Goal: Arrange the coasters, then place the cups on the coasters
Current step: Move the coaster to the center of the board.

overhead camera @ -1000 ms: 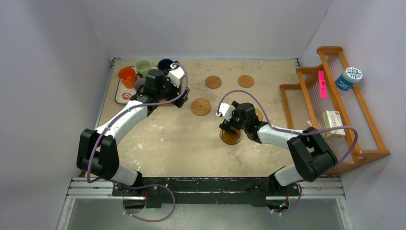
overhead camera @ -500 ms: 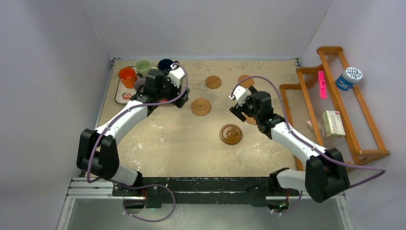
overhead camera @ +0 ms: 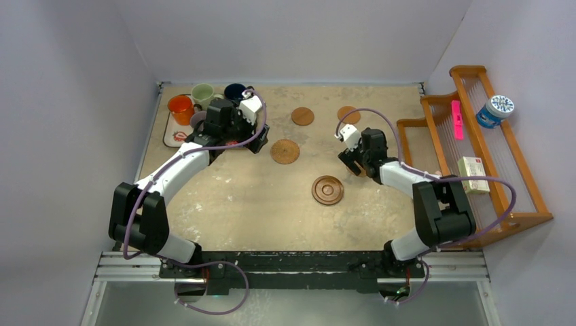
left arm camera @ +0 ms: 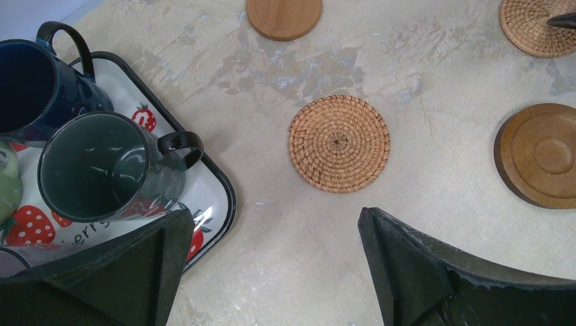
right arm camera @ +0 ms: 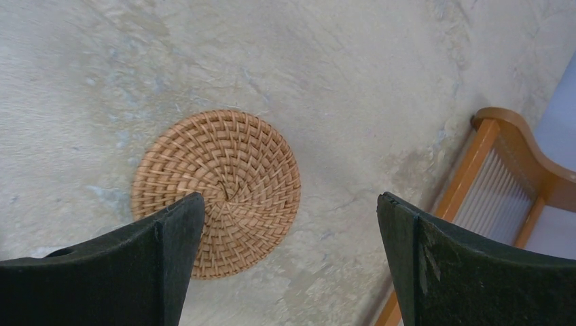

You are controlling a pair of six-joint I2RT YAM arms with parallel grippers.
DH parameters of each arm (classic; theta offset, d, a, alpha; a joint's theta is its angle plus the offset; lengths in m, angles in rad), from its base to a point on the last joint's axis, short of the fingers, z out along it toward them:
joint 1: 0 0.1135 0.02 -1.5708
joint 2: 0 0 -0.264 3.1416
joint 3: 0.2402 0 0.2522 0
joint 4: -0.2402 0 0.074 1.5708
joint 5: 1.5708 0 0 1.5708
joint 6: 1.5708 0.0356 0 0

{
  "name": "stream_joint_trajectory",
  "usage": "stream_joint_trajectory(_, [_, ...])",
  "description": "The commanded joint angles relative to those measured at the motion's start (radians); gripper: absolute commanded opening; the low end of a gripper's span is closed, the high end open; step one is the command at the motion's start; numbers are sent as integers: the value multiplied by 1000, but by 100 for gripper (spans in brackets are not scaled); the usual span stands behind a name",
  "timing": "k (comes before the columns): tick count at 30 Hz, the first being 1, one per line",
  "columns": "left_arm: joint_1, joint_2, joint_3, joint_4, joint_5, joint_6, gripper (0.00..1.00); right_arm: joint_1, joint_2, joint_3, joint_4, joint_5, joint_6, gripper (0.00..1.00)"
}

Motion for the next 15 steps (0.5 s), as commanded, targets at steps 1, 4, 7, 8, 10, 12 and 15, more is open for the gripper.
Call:
stream_joint_trajectory(1, [1,-14,-6,32,19,-23,100,-19,52,21,70,69,-21,99])
stream_joint_trajectory(4, [1,-9,-6,32,22,-23,100,-31,81,19,83,70,-32,99])
stream_joint_trajectory(7, [1,-5,-4,31,23,-23,100,-46,103,19,89,71,-38,99])
stream_joint_trajectory(8, [1,-4,-4,32,23,-23,100,-53,111,22,92,73,-39,99])
stream_joint_trajectory(10, [1,-1,-4,33,23,-24,100,-70,132,33,98,78,-39,99])
stream_joint_trajectory(12, [1,2,-3,32,23,-23,100,-88,157,48,101,86,-37,99])
stream_joint_trajectory(15, [1,4,-3,31,23,-23,100,-112,175,64,101,81,-42,99])
